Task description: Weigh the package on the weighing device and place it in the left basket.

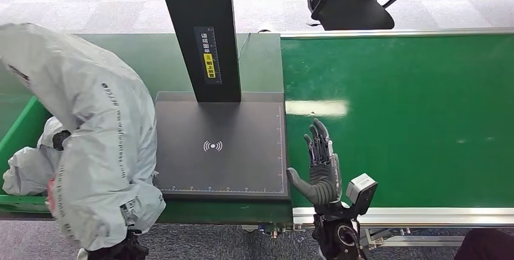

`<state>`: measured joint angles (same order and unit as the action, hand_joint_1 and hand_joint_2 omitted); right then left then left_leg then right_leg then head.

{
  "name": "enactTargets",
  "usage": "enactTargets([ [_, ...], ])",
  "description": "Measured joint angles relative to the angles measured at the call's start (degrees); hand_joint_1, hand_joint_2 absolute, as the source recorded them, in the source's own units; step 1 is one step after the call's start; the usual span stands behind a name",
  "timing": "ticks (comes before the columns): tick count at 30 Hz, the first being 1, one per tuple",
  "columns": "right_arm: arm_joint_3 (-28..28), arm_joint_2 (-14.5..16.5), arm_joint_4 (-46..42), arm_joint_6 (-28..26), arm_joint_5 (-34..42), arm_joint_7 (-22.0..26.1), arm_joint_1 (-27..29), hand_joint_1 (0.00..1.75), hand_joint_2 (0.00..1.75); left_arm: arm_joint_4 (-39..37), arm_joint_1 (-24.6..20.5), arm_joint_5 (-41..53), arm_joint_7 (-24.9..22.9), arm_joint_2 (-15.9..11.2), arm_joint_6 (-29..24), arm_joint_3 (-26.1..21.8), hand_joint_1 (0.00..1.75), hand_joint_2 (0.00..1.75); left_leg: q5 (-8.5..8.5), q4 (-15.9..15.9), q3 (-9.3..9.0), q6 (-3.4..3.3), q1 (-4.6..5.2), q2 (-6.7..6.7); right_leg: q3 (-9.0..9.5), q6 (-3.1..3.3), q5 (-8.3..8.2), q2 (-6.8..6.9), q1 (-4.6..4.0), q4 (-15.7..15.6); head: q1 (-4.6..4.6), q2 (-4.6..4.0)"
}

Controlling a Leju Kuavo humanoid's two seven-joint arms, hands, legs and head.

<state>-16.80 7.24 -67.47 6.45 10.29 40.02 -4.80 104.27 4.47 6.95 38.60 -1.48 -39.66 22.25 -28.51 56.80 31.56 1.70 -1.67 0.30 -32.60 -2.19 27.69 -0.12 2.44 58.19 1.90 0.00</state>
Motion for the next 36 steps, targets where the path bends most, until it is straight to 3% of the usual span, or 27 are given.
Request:
enactTargets([
  [9,1.19,-0.22,0.13,0.41,0.14,0.00,0.54,0.00,1.75,19.33,-3.71,-6.68,0.00,0.19,1.27,1.17,1.75,1.75,0.00,0.00,0.04,0.00,0.00,0.01,-0.03,0.00,0.00,-0.01,0.00,0.00,0.00,0.00],
  [16,1.44,-0.29,0.19,0.50,0.15,0.00,0.52,0.00,1.75,23.36,-4.66,-7.09,-0.02,0.34,1.68,1.06,1.75,1.75,0.00,0.00,0.04,0.00,0.00,0.00,-0.01,0.00,0.00,0.00,0.00,0.00,0.00,0.00],
  [19,1.46,-0.29,0.59,0.92,0.23,0.00,0.11,0.00,1.75,24.09,-5.19,-9.50,-0.02,1.00,4.48,-0.22,1.75,1.75,0.00,0.00,0.05,0.00,0.00,0.00,0.00,0.00,0.00,0.00,0.00,0.00,0.01,0.00],
  [21,1.46,-0.29,1.32,1.39,0.35,0.00,-0.71,0.00,1.75,24.76,-5.68,-13.15,-0.02,2.35,10.54,-3.38,1.75,1.75,0.00,0.00,0.04,0.00,0.00,0.01,0.00,0.00,0.00,-0.01,0.00,0.00,0.01,0.00],
  [25,1.64,-0.22,2.90,2.14,0.42,0.00,-2.34,0.00,1.75,24.87,-7.52,-20.51,-0.02,6.51,25.83,-15.08,1.75,1.75,0.01,0.00,0.02,0.00,0.00,0.01,0.00,0.00,-0.01,-0.02,0.00,0.00,0.00,0.00],
  [27,1.82,-0.07,3.45,2.50,0.27,0.00,-2.74,0.00,1.75,24.17,-8.92,-21.70,-0.02,7.99,28.95,-21.48,1.75,1.75,0.02,0.00,0.01,0.01,0.00,0.02,0.00,0.01,-0.01,-0.03,-0.01,0.01,0.00,0.00],
  [29,1.90,0.21,3.86,2.65,0.11,0.00,-3.00,0.00,1.75,22.63,-10.47,-22.23,-0.08,8.33,28.30,-26.83,1.75,1.75,0.02,0.00,-0.01,0.01,-0.01,0.03,-0.04,0.01,-0.01,-0.03,-0.01,0.01,-0.01,0.00],
  [31,1.93,0.59,4.13,2.67,0.00,0.00,-3.13,0.00,1.75,18.52,-13.07,-22.48,-0.46,6.45,24.03,-30.52,1.75,1.75,0.04,0.00,-0.01,0.02,-0.03,-0.01,-0.06,0.01,0.00,0.01,-0.03,0.01,0.02,0.00],
  [33,1.94,1.07,4.26,2.66,-0.07,0.00,-3.21,0.00,1.75,11.36,-17.26,-21.65,-1.69,2.21,19.12,-32.65,1.75,1.75,0.09,0.00,-0.01,0.08,-0.08,-0.05,-0.05,0.04,-0.02,0.04,-0.08,0.04,0.02,0.00],
  [36,1.94,1.77,4.28,2.58,-0.33,-0.02,-3.23,0.00,1.75,-1.41,-24.41,-16.77,-5.32,-4.95,16.02,-34.10,1.75,1.75,0.18,-0.01,-0.01,0.18,-0.13,0.04,-0.08,0.16,-0.11,-0.06,-0.13,0.11,0.02,0.00],
])
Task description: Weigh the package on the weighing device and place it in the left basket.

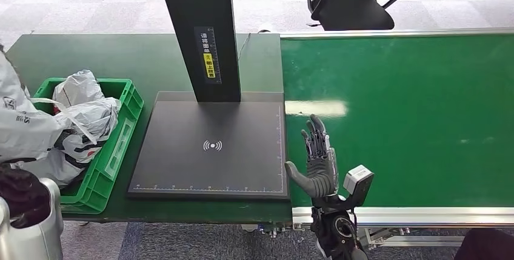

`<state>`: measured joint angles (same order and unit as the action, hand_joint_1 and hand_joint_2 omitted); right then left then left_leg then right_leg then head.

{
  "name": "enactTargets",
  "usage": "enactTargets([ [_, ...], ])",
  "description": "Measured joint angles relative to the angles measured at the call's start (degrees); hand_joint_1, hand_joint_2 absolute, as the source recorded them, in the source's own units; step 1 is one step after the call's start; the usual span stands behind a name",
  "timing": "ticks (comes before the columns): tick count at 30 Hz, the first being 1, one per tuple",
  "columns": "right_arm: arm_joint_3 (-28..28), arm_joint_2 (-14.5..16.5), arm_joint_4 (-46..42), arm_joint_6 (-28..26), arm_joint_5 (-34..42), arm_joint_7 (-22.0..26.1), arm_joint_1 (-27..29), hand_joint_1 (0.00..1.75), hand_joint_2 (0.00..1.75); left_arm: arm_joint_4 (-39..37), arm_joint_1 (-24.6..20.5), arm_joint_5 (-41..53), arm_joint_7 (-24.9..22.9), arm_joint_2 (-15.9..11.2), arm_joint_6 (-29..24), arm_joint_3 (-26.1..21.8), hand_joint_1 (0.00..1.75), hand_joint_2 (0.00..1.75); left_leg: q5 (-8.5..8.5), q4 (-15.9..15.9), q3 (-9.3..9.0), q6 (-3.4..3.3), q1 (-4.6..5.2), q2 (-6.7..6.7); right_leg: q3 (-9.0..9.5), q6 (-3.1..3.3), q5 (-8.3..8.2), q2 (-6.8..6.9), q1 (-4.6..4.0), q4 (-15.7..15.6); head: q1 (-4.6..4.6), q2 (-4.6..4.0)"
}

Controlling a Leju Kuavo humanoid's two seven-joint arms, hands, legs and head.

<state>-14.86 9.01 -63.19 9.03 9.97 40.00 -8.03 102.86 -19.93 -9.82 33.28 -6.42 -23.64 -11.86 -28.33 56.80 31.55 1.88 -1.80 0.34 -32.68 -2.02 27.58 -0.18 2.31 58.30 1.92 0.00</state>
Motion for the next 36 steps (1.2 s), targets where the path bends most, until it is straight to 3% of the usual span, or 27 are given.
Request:
enactTargets([
  [5,0.01,0.50,-0.03,-0.02,-0.55,-0.47,0.19,0.00,1.75,-23.20,-11.94,12.66,-5.82,-10.48,-1.45,-0.71,1.75,1.75,0.06,0.00,0.01,0.04,-0.03,0.32,-0.16,0.07,-0.13,-0.35,-0.04,0.05,0.01,0.00],
  [8,0.09,0.50,-0.30,0.31,-0.81,-0.48,0.73,0.00,1.75,-36.37,-19.80,18.98,-8.10,-14.93,-1.26,-0.55,1.75,1.75,0.06,0.01,0.08,0.05,-0.06,0.38,-0.27,0.09,-0.15,-0.46,-0.07,0.06,0.02,0.00],
  [13,0.22,0.50,-1.61,0.87,-1.58,-0.67,1.88,0.00,1.75,-53.03,-30.60,29.57,-12.31,-19.50,-3.00,1.74,1.75,1.75,0.04,0.02,0.18,0.07,-0.06,0.46,-0.37,0.09,-0.15,-0.53,-0.07,0.08,0.01,0.00],
  [21,0.57,0.52,-4.11,1.81,-2.74,-1.99,3.65,0.00,1.75,-64.34,-36.98,49.73,-25.65,-24.65,-1.65,8.98,1.75,1.75,0.03,0.01,0.33,0.08,-0.07,0.47,-0.53,0.09,-0.14,-0.55,-0.08,0.07,0.01,0.00],
  [24,1.07,0.62,-4.94,2.08,-3.11,-2.16,4.14,0.00,1.75,-65.59,-37.25,53.39,-27.48,-25.69,0.90,10.03,1.75,1.75,0.03,0.01,0.33,0.08,-0.06,0.47,-0.52,0.09,-0.14,-0.55,-0.08,0.07,0.02,0.00],
  [27,1.58,0.77,-5.74,2.39,-3.64,-2.24,4.54,0.00,1.75,-64.84,-34.37,55.06,-27.76,-25.95,2.84,9.76,1.75,1.75,0.03,0.00,0.33,0.08,-0.06,0.49,-0.50,0.09,-0.14,-0.55,-0.07,0.08,0.02,0.00],
  [36,2.77,0.89,-6.21,2.45,-3.62,-1.61,5.33,0.00,1.75,-50.88,-15.67,55.33,-25.77,-25.69,9.52,3.64,1.75,1.75,-0.02,0.00,0.35,0.10,-0.06,0.68,-0.63,0.10,-0.13,-0.72,-0.07,0.06,0.02,0.00],
])
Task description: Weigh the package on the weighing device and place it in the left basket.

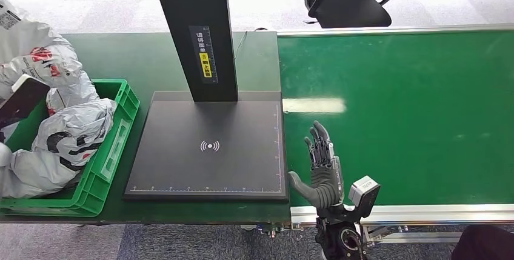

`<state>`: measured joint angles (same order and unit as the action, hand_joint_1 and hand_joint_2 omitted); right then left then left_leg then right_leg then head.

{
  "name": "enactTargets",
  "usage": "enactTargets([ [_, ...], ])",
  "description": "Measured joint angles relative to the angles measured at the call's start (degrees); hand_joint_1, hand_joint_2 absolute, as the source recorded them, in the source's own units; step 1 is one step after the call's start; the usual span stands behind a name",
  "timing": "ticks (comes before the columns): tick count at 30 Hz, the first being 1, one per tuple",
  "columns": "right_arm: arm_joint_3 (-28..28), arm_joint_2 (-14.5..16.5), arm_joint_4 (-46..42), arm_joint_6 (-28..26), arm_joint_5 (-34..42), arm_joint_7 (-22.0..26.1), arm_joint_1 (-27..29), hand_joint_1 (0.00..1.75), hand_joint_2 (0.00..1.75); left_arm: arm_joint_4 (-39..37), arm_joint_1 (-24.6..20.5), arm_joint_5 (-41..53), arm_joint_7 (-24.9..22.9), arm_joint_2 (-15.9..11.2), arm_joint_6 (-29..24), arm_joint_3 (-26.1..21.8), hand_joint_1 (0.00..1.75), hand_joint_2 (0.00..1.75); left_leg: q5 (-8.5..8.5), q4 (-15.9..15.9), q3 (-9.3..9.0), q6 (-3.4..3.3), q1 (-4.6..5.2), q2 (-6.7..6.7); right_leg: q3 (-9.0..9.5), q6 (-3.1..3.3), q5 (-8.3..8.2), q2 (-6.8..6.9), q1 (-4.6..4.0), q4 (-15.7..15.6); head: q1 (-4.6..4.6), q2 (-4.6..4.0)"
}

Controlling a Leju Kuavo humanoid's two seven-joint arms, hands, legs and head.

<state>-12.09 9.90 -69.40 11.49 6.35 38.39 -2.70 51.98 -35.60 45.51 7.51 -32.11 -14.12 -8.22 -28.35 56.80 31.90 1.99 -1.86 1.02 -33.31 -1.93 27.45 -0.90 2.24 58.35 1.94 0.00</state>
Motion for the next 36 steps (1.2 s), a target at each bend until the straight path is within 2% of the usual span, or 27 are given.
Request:
enactTargets([
  [3,0.43,-0.02,-0.04,-0.10,0.05,0.34,0.44,0.00,1.75,5.32,5.33,0.12,0.59,0.64,2.03,-2.02,1.71,1.75,-0.01,0.00,0.01,0.00,0.00,-0.01,-0.01,0.00,0.01,0.01,0.00,-0.01,0.00,0.00],
  [7,0.83,-0.02,-0.17,-0.16,0.05,0.45,0.72,0.00,1.75,10.18,9.33,0.57,0.75,1.97,3.03,-3.42,0.02,1.75,-0.01,0.00,0.01,0.00,0.00,-0.03,0.02,0.00,0.00,0.02,0.00,-0.02,-0.01,0.00],
  [20,0.99,-0.02,-0.13,-0.22,0.16,0.51,0.32,0.00,1.75,23.26,17.85,-3.53,3.20,5.56,2.50,-7.02,0.00,1.75,-0.01,0.00,0.02,0.00,0.00,-0.06,0.05,0.00,0.00,0.03,0.00,-0.01,0.00,0.00],
  [27,0.99,-0.02,-0.13,-0.50,0.27,0.61,0.29,0.00,1.75,26.65,18.67,-4.48,4.02,6.90,1.97,-7.17,0.00,1.75,-0.01,0.00,0.00,0.00,0.00,-0.08,0.08,0.00,0.00,0.05,0.00,-0.01,-0.01,0.00],
  [33,0.99,-0.02,-0.13,-0.86,0.33,0.62,0.30,0.00,1.75,28.29,18.77,-6.14,4.12,6.96,1.60,-7.23,0.00,1.75,-0.01,0.00,0.01,0.00,-0.01,-0.08,0.08,0.00,0.00,0.05,-0.01,0.00,-0.01,0.00],
  [36,0.99,-0.01,-0.13,-1.25,0.40,0.63,0.31,0.00,1.75,29.57,19.29,-9.93,6.11,7.13,-0.77,-7.46,0.00,1.75,-0.01,0.00,0.02,0.00,-0.01,-0.06,0.08,0.00,0.00,0.04,0.00,0.00,-0.02,0.00],
])
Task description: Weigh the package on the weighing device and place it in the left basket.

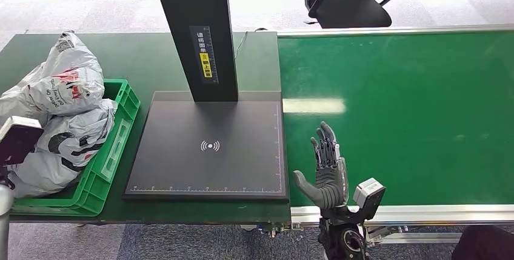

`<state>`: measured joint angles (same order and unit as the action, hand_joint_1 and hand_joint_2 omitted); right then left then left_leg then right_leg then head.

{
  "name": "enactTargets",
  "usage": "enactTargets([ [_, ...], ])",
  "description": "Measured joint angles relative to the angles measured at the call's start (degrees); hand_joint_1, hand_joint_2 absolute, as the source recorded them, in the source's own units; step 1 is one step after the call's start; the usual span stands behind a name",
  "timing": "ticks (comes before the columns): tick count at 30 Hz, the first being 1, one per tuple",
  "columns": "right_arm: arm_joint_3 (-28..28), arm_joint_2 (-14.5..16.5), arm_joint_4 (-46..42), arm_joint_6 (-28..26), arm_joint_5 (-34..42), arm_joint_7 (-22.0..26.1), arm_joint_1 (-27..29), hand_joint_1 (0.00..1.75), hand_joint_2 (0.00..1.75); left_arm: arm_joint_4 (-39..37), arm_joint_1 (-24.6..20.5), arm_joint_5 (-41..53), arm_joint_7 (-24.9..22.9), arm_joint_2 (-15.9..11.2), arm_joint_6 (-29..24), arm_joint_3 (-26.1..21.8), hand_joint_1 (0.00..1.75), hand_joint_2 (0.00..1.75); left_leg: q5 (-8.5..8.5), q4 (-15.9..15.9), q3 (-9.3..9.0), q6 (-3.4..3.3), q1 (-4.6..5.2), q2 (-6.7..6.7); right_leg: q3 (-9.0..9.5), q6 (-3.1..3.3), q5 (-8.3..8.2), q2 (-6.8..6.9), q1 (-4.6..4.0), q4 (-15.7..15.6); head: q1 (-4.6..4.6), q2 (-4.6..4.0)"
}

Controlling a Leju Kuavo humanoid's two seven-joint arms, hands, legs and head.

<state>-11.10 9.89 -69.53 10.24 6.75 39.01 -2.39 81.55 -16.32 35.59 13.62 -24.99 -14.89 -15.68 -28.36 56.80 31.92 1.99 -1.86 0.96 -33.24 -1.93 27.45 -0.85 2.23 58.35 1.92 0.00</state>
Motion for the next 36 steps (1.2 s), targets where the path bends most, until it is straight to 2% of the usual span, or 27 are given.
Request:
enactTargets([
  [3,-0.04,0.09,0.00,-0.42,0.16,-0.01,0.00,0.00,1.75,3.86,2.30,-8.93,7.67,2.15,-7.36,-0.96,0.00,1.75,-0.02,0.00,0.00,-0.01,0.02,0.03,0.00,0.00,0.00,-0.01,0.02,-0.01,0.01,0.00],
  [6,-0.12,0.42,0.00,-0.97,0.51,0.01,0.02,0.00,1.75,10.89,7.23,-18.58,16.55,6.51,-15.14,-1.52,0.00,1.75,-0.09,0.00,0.00,-0.02,0.05,0.04,-0.01,-0.03,0.03,-0.01,0.05,-0.04,0.01,0.00],
  [10,-0.15,0.77,-0.04,-2.48,0.08,0.28,0.06,0.00,1.75,17.83,12.43,-23.18,20.56,10.54,-17.95,-1.43,0.00,1.75,-0.12,0.00,0.00,-0.02,0.04,-0.04,0.05,-0.06,0.08,0.06,0.05,-0.07,0.00,0.00],
  [13,-0.26,1.28,-1.11,-7.39,-3.46,0.83,0.85,0.00,1.75,24.07,18.16,-26.20,24.40,15.14,-19.41,-0.12,0.00,1.75,-0.19,-0.01,-0.11,-0.02,0.04,0.08,0.07,-0.06,0.09,-0.03,0.05,-0.07,-0.01,0.00],
  [17,-1.32,2.22,-3.72,-14.97,-8.82,1.01,3.07,0.00,1.75,32.34,26.65,-26.92,24.96,21.66,-23.68,8.36,0.00,1.75,-0.29,0.01,-0.12,-0.08,0.07,0.01,0.11,-0.15,0.17,0.02,0.09,-0.13,0.02,0.00],
  [19,-2.13,2.68,-4.62,-17.34,-10.20,1.01,4.04,0.00,1.75,33.79,28.70,-29.11,24.96,23.58,-22.34,13.59,0.00,1.75,-0.31,0.01,-0.12,-0.09,0.09,-0.05,0.15,-0.18,0.19,0.05,0.11,-0.13,0.01,0.00],
  [22,-3.02,3.12,-5.47,-19.12,-11.80,0.60,5.06,0.00,1.75,32.02,29.86,-31.26,24.85,25.58,-14.38,19.83,0.00,1.75,-0.31,0.00,-0.16,-0.09,0.08,-0.10,0.21,-0.17,0.19,0.05,0.11,-0.13,-0.01,0.00],
  [24,-3.39,3.29,-5.85,-19.85,-13.23,-0.26,5.63,0.00,1.75,29.07,30.14,-31.06,24.60,27.07,-8.01,22.22,0.00,1.75,-0.31,0.00,-0.21,-0.09,0.08,-0.10,0.27,-0.17,0.18,0.05,0.10,-0.13,0.00,0.00],
  [26,-3.76,3.43,-6.07,-20.23,-14.23,-0.98,6.26,0.00,1.75,25.98,30.29,-30.60,24.47,28.57,-3.87,23.38,0.00,1.75,-0.30,0.00,-0.25,-0.09,0.08,-0.09,0.30,-0.17,0.18,0.05,0.10,-0.12,0.00,0.00],
  [30,-4.31,3.58,-6.21,-20.49,-14.78,-1.26,7.06,0.00,1.75,22.23,30.44,-30.26,24.56,30.51,-1.71,24.12,0.00,1.75,-0.30,0.00,-0.24,-0.09,0.08,-0.10,0.30,-0.18,0.18,0.04,0.10,-0.12,-0.01,0.00],
  [36,-4.39,3.68,-6.21,-20.66,-14.81,-1.28,7.33,0.00,1.75,20.21,30.66,-30.05,24.54,31.83,-0.85,24.29,0.00,1.75,-0.31,0.00,-0.23,-0.09,0.08,-0.10,0.29,-0.18,0.18,0.04,0.10,-0.12,-0.01,0.00],
])
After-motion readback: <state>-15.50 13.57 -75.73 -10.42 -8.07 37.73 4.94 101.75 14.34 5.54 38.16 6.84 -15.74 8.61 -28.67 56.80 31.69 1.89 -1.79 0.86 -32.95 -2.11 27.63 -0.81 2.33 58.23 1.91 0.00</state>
